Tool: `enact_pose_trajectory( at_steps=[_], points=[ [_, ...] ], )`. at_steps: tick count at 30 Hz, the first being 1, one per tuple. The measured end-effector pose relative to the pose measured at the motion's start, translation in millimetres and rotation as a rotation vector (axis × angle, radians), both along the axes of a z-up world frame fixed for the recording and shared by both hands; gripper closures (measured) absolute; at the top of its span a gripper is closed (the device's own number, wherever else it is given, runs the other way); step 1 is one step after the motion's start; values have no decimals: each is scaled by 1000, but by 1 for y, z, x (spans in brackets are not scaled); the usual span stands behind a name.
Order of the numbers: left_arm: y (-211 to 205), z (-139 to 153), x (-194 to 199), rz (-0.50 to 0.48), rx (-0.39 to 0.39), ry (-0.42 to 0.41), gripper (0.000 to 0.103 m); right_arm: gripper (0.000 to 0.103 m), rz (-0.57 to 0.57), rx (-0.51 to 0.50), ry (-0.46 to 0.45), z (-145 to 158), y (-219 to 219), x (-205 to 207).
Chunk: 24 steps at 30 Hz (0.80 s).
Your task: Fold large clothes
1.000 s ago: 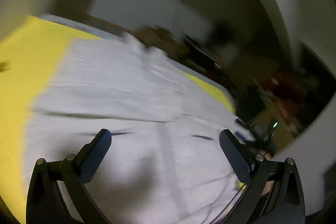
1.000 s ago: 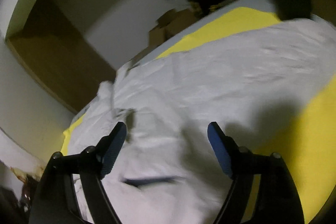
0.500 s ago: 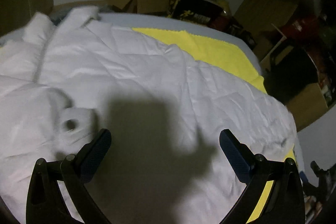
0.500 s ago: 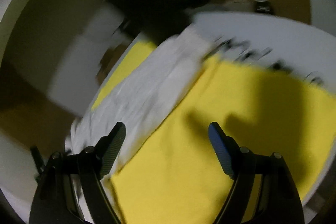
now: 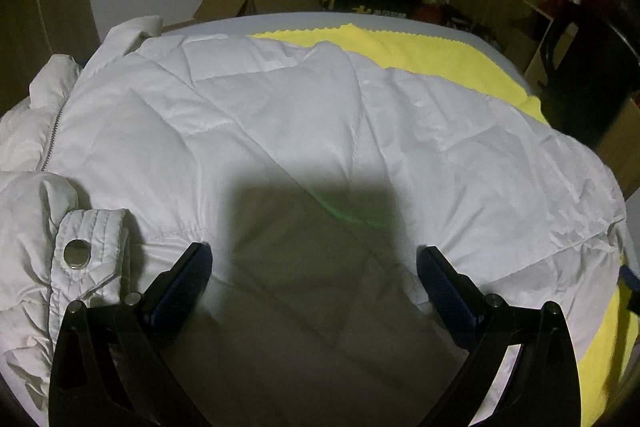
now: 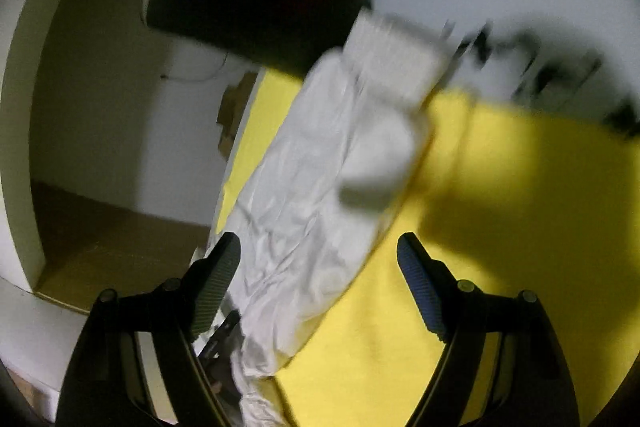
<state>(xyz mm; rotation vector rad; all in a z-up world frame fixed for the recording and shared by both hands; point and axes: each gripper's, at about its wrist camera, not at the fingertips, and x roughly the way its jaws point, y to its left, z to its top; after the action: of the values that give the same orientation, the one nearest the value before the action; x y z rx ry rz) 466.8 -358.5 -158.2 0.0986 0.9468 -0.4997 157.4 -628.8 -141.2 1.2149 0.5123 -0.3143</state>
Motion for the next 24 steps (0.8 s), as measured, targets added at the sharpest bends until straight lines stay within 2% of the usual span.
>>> enact_pose_trajectory(
  at_steps=[5,9,12,14,15,16,19,21,24],
  points=[
    [7,4,-1,-1,-25,-4,0,22,48,6,63,-11,18,34],
    [15,7,-5,-2,-34,-5,0,22,6,-80,123,-7,15,53],
    [18,8,-7,-2,-44,-5,0,24,-32,-114,124,-4,9,60],
    [19,9,-8,-3,-52,-4,0,50,-50,-136,114,-3,3,65],
    [20,10,-8,-3,-53,-4,0,73,-47,-164,130,-2,0,70],
    [20,10,-8,-3,-50,-4,0,87,-38,-194,151,-1,-1,75],
    [19,10,-8,-6,-16,-10,0,94,-43,-209,166,0,-3,81],
    [20,11,-8,-10,-13,-7,0,96,-60,-240,133,12,7,78],
    [34,22,-4,-28,-95,50,0,98,-65,-319,53,46,25,73]
  ],
)
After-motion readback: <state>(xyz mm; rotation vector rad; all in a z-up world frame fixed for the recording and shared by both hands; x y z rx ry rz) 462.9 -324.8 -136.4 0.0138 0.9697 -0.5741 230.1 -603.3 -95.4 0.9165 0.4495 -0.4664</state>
